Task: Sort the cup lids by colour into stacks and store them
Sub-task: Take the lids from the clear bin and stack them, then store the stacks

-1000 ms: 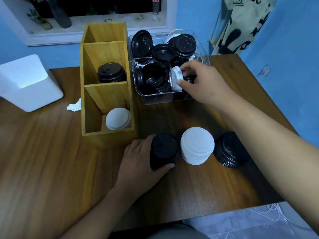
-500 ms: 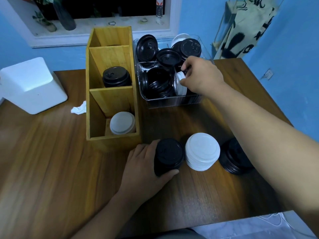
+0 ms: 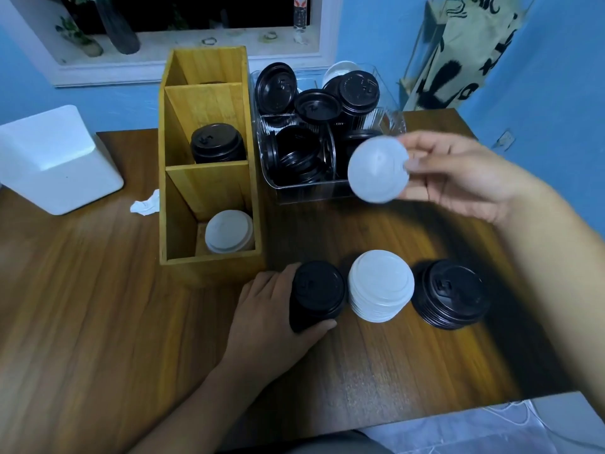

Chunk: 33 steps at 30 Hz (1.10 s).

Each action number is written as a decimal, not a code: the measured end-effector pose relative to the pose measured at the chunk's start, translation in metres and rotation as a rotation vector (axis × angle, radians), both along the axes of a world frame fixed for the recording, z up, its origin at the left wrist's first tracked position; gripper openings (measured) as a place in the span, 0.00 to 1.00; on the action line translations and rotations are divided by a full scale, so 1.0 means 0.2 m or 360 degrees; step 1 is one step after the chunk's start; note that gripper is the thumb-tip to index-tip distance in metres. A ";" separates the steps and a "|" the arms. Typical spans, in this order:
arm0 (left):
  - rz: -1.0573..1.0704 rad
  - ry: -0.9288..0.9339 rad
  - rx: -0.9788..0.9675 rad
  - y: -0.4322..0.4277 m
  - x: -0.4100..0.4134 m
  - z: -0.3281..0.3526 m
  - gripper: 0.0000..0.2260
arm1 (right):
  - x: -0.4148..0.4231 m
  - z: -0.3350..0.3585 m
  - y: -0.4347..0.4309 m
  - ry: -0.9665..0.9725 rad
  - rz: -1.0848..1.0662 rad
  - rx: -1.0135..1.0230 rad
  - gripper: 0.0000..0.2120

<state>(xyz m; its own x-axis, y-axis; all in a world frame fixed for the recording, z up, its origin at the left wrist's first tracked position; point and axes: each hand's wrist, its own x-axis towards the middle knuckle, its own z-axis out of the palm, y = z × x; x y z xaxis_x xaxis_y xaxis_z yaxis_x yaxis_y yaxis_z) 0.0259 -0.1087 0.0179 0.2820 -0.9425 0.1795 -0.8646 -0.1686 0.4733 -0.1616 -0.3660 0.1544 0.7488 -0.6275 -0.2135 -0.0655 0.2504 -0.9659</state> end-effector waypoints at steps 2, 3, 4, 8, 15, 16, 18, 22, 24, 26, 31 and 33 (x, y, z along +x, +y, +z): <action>0.0003 0.0008 0.0001 0.00 0.00 0.00 0.41 | -0.07 -0.11 -0.03 0.0172 0.0084 0.0094 0.18; 0.0003 0.0010 0.0004 0.00 0.00 0.00 0.41 | -0.10 -0.16 -0.04 0.0253 0.0078 0.0135 0.18; -0.0001 0.0008 0.0007 0.00 0.00 0.00 0.41 | -0.13 -0.21 -0.06 0.0321 0.0052 0.0173 0.17; -0.0003 -0.0015 0.0038 0.00 0.00 0.00 0.41 | -0.18 -0.35 -0.08 0.0628 -0.0069 0.0159 0.13; 0.0000 -0.0010 0.0024 0.00 0.00 -0.01 0.41 | -0.21 -0.38 -0.07 0.1284 0.0027 -0.0757 0.15; -0.0001 -0.0003 0.0021 0.00 0.00 -0.01 0.41 | -0.21 -0.37 -0.08 0.1327 0.0122 -0.0987 0.19; 0.0003 0.0012 0.0023 0.00 0.00 -0.01 0.41 | -0.20 -0.35 -0.08 0.1243 0.0318 -0.1268 0.26; 0.0003 0.0015 0.0029 0.00 0.00 -0.01 0.40 | -0.10 -0.37 -0.06 0.1225 0.0723 -0.1504 0.34; 0.0002 0.0008 0.0035 0.00 0.00 -0.01 0.41 | -0.06 -0.39 -0.05 0.1353 0.0784 -0.1595 0.34; 0.0004 0.0004 0.0038 0.00 0.00 -0.01 0.41 | -0.05 -0.40 -0.05 0.1396 0.0720 -0.1676 0.34; 0.0010 -0.0001 0.0023 0.00 0.00 -0.01 0.41 | -0.13 -0.28 0.03 0.1169 0.0196 -0.1525 0.28; 0.0001 0.0000 0.0006 0.00 0.00 -0.01 0.41 | -0.18 -0.19 0.12 0.0937 0.0007 -0.1314 0.26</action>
